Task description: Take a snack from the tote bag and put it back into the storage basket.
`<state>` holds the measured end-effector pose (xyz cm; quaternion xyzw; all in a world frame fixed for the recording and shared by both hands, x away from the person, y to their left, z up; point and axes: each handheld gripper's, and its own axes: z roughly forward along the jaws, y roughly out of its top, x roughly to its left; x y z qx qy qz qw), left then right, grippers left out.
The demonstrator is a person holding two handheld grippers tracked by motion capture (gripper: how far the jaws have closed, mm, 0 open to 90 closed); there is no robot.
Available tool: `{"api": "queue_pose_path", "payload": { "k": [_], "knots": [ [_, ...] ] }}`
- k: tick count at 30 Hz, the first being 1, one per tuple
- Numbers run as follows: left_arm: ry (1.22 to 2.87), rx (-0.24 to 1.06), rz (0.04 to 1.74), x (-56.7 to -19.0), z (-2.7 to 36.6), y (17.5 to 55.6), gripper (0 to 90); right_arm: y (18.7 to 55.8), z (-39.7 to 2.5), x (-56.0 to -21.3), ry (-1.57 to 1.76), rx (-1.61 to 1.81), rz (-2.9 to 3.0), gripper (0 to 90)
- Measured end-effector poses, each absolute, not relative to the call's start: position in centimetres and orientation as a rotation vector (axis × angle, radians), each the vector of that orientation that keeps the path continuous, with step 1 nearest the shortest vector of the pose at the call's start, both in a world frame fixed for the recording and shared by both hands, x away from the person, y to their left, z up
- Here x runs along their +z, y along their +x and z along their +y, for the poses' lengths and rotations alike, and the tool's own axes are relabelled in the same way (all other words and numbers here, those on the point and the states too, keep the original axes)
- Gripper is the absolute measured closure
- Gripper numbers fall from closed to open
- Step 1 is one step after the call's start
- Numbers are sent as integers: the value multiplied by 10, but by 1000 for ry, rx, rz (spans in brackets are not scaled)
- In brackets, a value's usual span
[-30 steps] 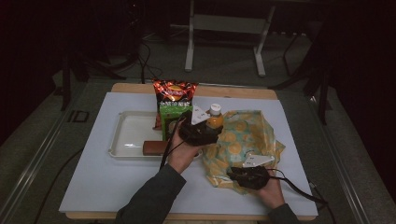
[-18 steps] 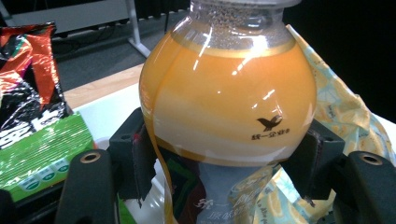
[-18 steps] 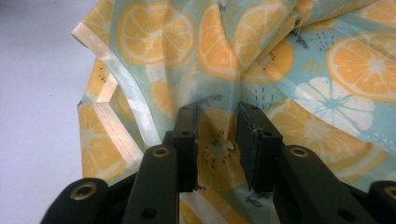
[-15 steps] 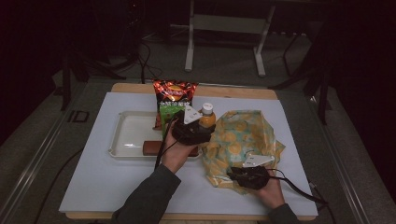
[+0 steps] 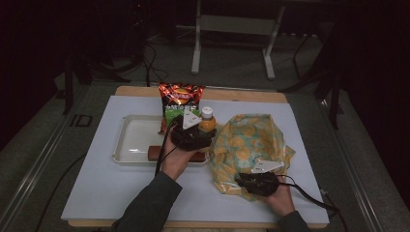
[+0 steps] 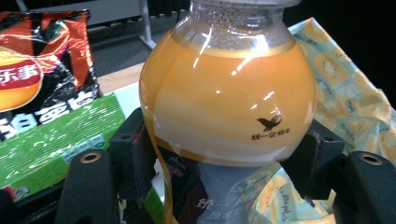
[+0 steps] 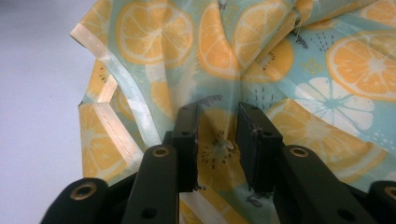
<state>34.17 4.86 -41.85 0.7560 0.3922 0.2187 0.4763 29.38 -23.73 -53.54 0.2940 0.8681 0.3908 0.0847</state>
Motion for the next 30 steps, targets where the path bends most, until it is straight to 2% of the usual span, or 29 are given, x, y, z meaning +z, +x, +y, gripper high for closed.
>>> {"api": "queue_pose_path", "payload": {
  "k": [30],
  "knots": [
    [1834, 542, 1042, -431, 79, 340, 333, 294, -237, -535, 881, 1167, 2588, 694]
  ]
}}
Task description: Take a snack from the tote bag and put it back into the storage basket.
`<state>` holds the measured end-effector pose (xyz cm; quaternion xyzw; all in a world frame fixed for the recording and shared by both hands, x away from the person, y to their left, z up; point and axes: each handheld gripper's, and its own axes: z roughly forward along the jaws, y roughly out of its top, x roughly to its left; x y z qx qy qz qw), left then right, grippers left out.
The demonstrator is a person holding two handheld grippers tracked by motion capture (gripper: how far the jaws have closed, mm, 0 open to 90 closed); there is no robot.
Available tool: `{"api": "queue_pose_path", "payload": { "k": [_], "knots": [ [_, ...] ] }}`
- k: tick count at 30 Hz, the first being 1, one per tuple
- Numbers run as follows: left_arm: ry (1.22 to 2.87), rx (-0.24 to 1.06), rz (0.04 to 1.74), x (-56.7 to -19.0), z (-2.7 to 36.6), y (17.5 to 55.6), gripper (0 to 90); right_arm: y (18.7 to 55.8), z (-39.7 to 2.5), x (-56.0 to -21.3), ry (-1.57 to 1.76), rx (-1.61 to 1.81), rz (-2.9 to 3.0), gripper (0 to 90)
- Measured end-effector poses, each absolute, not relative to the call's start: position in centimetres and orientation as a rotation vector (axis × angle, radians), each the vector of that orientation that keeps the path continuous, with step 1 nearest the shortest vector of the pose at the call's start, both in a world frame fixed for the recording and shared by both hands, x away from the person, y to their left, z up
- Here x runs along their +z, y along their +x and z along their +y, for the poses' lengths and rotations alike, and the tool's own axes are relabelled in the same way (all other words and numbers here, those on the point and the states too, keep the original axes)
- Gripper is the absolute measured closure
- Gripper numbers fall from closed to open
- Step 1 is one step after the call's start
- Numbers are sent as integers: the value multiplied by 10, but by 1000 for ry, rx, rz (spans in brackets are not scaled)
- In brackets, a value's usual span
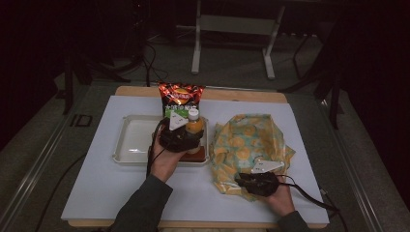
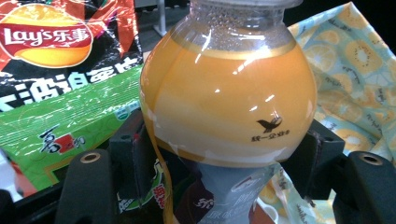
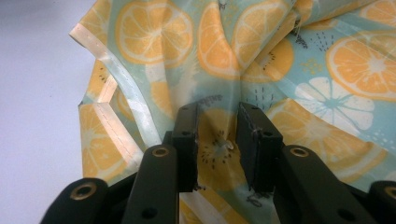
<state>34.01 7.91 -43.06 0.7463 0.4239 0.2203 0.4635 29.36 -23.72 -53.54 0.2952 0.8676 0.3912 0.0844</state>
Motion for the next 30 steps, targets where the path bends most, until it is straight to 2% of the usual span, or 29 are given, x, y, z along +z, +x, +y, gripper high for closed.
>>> {"api": "queue_pose_path", "payload": {
  "k": [30],
  "knots": [
    [1792, 549, 1106, -435, 110, 335, 333, 294, -237, -536, 883, 1169, 2588, 694]
  ]
}}
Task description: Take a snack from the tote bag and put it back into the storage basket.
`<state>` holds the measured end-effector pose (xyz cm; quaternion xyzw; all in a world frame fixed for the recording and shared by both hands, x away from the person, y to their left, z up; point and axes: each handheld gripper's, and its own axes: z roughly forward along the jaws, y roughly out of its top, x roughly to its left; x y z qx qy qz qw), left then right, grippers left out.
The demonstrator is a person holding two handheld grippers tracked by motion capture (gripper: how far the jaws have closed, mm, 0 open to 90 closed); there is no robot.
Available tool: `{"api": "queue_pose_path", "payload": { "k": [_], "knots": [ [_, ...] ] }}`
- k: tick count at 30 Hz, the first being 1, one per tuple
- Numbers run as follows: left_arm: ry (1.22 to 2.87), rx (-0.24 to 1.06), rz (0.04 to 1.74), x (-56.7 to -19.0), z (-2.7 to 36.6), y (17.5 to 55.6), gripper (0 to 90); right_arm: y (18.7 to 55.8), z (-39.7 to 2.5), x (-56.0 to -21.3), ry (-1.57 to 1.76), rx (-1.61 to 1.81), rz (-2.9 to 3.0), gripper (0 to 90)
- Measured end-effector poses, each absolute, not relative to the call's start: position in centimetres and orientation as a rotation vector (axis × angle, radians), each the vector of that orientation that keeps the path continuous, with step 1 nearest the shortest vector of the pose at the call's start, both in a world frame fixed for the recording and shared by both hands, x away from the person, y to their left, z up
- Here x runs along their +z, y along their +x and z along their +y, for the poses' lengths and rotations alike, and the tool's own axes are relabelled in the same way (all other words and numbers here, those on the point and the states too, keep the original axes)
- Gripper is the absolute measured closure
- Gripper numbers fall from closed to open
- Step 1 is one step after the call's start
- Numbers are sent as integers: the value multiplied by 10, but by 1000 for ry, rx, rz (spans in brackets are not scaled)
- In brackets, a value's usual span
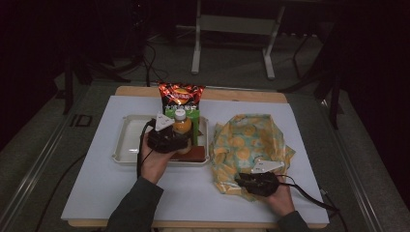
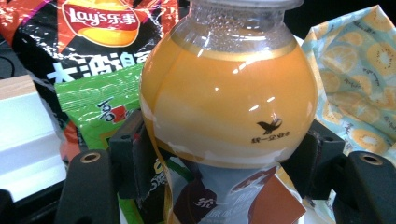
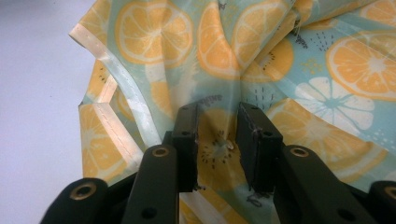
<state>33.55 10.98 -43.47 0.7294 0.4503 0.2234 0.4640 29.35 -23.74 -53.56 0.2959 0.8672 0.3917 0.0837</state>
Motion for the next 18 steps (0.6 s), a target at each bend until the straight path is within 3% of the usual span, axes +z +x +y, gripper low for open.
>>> {"api": "queue_pose_path", "payload": {
  "k": [18],
  "knots": [
    [1775, 557, 1133, -435, 125, 331, 333, 293, -237, -536, 882, 1167, 2588, 694]
  ]
}}
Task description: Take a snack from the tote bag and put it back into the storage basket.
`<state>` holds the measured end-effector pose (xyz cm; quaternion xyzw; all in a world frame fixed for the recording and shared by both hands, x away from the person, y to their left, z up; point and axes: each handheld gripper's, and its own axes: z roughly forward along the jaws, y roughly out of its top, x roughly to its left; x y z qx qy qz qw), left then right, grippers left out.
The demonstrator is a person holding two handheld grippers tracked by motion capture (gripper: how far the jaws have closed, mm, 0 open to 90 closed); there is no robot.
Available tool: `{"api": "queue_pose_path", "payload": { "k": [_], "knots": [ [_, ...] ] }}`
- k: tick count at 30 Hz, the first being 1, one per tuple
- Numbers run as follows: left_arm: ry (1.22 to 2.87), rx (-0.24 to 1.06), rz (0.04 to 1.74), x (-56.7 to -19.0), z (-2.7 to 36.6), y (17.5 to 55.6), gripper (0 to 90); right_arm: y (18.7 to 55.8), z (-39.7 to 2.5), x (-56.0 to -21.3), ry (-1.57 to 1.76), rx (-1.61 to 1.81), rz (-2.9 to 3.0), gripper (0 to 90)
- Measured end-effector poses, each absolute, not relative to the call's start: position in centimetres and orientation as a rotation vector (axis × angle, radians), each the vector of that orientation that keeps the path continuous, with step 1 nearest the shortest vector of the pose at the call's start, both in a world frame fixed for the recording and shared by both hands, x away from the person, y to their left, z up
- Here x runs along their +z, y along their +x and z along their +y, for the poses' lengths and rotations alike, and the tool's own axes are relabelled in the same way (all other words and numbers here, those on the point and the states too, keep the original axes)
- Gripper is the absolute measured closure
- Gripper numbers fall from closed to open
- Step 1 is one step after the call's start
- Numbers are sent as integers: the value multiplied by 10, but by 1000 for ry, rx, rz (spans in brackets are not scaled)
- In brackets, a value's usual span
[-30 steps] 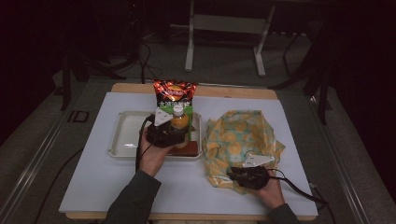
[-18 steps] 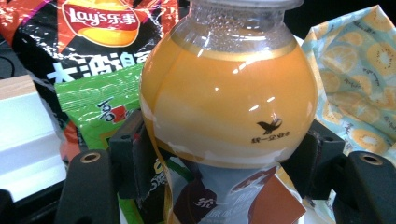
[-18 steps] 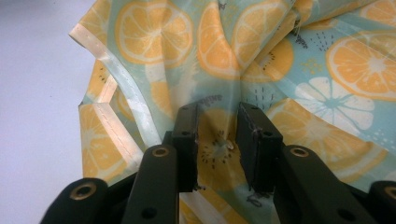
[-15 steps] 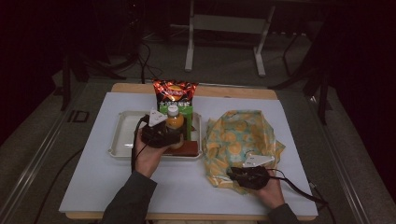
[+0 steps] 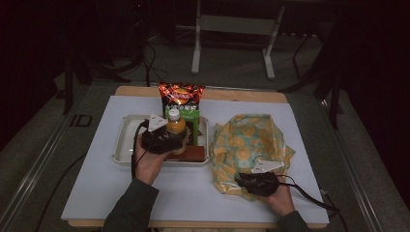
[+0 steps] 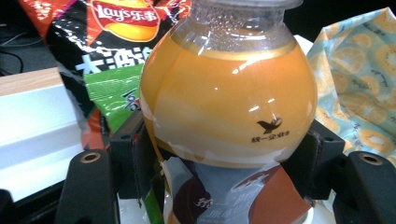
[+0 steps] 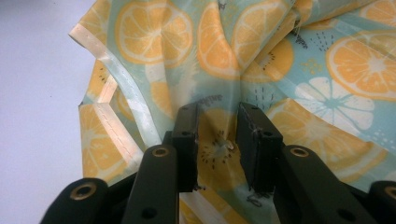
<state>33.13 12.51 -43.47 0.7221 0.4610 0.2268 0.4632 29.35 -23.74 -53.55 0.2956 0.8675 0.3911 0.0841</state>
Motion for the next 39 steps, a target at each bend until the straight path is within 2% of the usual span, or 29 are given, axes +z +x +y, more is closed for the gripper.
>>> {"api": "queue_pose_path", "payload": {
  "k": [39],
  "knots": [
    [1741, 635, 1221, -436, 162, 328, 333, 293, -237, -536, 881, 1168, 2588, 694]
  ]
}}
